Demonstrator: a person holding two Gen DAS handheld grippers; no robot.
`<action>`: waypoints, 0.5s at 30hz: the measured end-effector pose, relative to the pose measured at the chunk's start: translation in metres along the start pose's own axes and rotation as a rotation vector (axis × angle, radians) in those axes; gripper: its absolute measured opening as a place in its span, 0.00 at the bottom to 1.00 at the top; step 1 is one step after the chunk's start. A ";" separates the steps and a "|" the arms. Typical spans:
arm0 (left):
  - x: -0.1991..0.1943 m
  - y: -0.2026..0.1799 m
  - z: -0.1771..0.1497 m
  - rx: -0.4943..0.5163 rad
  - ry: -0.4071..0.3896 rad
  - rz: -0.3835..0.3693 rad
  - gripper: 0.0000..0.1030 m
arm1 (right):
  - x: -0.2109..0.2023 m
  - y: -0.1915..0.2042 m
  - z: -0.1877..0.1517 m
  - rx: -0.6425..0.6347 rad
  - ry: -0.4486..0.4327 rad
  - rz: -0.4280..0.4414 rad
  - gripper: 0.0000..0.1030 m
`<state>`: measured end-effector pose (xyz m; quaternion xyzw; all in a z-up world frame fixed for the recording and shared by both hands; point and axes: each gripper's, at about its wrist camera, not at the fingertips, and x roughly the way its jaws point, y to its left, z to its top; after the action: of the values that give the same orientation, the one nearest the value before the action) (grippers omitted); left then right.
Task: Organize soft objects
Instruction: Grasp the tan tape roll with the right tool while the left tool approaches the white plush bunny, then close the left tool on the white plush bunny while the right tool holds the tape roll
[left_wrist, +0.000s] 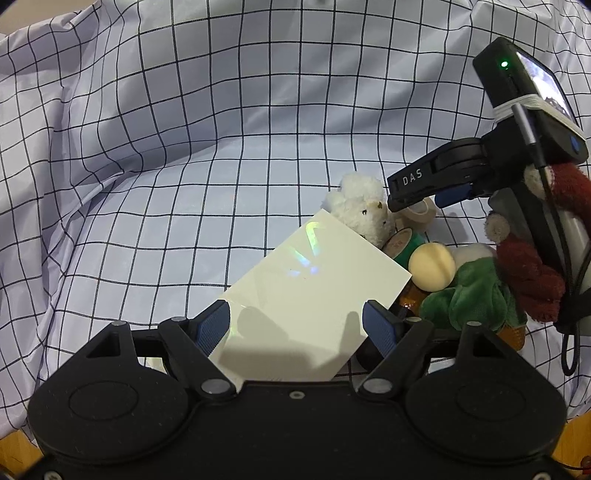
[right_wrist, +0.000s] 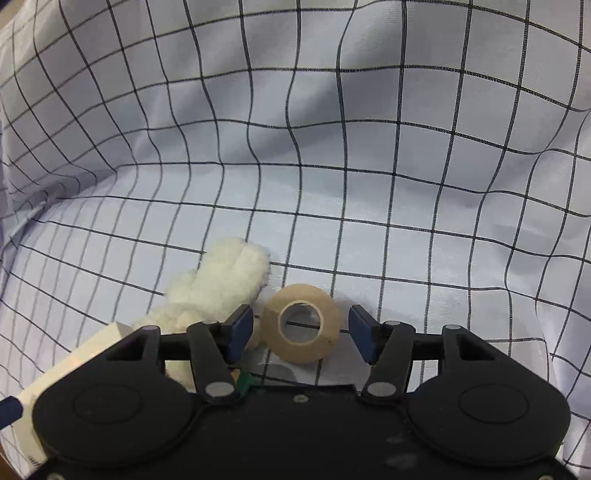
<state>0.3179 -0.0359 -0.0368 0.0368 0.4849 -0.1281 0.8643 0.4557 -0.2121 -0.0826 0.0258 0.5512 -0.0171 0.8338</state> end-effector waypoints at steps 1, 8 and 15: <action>0.000 0.000 0.000 0.001 0.001 -0.001 0.72 | 0.002 0.001 0.000 -0.002 0.003 -0.005 0.55; 0.001 0.001 0.003 0.012 0.001 0.009 0.72 | 0.013 -0.001 0.002 0.010 0.031 -0.005 0.46; 0.016 -0.005 0.033 0.067 0.005 0.018 0.73 | 0.001 -0.024 0.001 0.056 -0.005 -0.041 0.46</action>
<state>0.3523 -0.0504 -0.0329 0.0707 0.4823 -0.1363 0.8624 0.4559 -0.2362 -0.0838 0.0377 0.5489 -0.0494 0.8336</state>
